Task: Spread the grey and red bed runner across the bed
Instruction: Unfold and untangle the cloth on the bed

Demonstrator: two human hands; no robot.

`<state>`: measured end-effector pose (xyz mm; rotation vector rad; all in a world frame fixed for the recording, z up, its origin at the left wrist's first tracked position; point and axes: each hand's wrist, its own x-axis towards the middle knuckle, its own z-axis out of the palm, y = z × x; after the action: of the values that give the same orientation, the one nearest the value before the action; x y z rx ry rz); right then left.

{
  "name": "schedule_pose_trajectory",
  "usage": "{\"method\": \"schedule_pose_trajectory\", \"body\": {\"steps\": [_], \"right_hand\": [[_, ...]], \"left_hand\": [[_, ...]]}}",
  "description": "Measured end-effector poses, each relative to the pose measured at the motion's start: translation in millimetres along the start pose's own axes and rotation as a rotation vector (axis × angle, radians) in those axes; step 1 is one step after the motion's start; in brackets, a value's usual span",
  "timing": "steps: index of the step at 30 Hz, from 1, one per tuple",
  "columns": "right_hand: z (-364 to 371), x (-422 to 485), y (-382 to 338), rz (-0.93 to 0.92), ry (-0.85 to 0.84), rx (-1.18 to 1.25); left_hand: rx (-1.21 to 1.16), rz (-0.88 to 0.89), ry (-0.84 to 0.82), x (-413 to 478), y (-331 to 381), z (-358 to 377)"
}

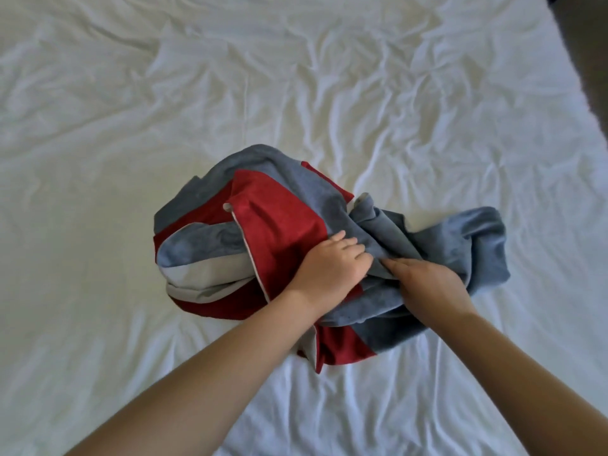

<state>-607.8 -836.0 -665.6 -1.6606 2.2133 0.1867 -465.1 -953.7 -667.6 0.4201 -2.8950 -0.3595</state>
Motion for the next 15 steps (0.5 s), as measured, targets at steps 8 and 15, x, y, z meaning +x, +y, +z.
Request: {"method": "schedule_pose_trajectory", "body": {"steps": [8,15], "right_hand": [[-47.4,25.6,-92.3,-0.351,0.603,0.349],[-38.4,60.5,-207.4,-0.537,0.399,0.315]], "left_hand": [[0.026,-0.157,0.168,-67.6,-78.7,-69.8],[0.111,-0.455,0.013,-163.5,-130.1,-77.5]]}}
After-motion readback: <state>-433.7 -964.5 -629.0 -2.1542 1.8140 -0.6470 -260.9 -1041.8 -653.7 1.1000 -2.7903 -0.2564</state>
